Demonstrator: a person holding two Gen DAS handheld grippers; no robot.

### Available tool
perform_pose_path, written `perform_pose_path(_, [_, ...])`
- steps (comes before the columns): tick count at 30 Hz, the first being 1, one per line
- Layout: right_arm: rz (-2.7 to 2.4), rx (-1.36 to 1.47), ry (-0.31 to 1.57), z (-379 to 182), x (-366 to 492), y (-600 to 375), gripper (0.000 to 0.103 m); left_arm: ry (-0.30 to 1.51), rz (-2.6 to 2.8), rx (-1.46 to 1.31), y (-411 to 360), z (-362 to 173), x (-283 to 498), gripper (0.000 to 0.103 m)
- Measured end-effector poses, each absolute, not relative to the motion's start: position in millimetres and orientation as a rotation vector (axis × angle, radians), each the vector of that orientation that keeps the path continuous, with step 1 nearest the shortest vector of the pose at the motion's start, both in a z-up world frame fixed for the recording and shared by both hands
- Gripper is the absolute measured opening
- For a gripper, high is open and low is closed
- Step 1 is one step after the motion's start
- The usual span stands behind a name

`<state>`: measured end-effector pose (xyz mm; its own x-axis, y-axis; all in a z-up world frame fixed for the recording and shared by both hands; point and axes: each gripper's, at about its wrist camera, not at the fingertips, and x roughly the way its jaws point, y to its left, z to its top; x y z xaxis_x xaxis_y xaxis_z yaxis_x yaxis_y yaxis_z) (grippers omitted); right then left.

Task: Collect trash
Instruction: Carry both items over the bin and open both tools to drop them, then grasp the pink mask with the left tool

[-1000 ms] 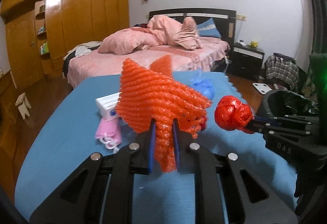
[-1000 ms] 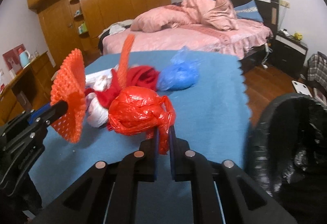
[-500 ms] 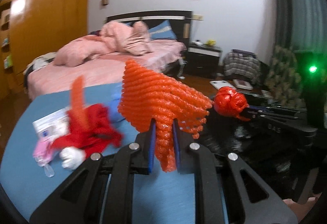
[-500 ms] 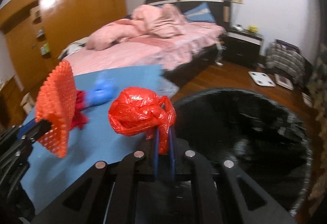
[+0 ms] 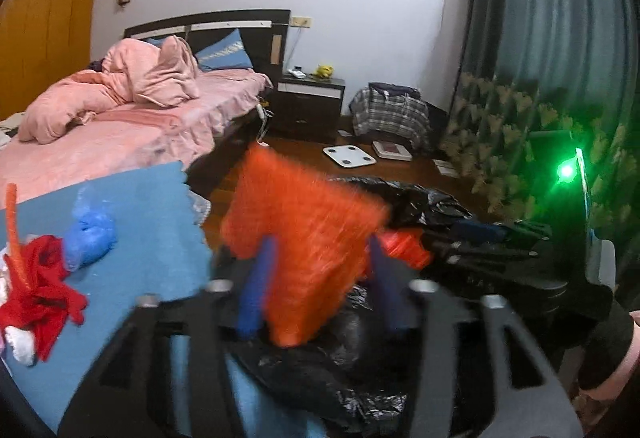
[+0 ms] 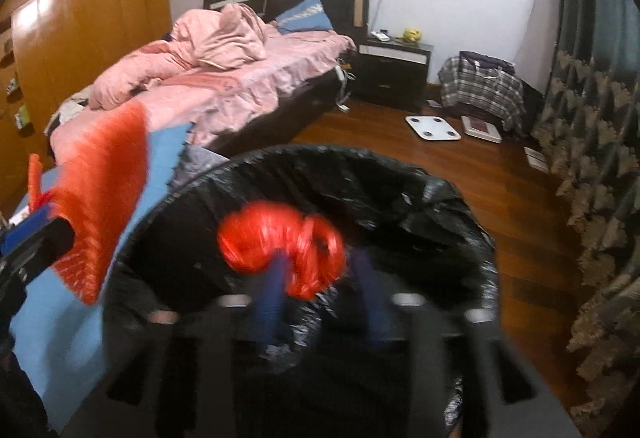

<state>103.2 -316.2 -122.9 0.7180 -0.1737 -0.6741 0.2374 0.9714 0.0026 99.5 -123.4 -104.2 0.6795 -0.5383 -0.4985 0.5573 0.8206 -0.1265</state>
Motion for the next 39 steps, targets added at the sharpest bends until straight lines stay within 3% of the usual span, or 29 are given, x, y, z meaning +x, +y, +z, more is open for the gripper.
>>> perform_pose_path(1, [-0.241, 0.078, 0.733, -123.7, 100.5, -316.7, 0.090, 0.548, -0.612, 0.036, -122.4, -105.8, 101.3, 0.071])
perform_pose_path(9, [-0.193, 0.072, 0.701, -120.0, 98.7, -298.6, 0.097, 0.550, -0.465, 0.023, -68.9, -110.0, 101.5, 0.086])
perform_pose_path(27, [0.100, 0.098, 0.587, -97.0, 138.7, -125.7, 0.097, 0.540, 0.032, 0.020, 130.4, -104.2, 95.2, 0.088])
perform_pose_path(39, [0.181, 0.049, 0.606, -118.6, 168.8, -37.4, 0.097, 0.609, 0.155, -0.005, 200.2, -124.7, 115.8, 0.088])
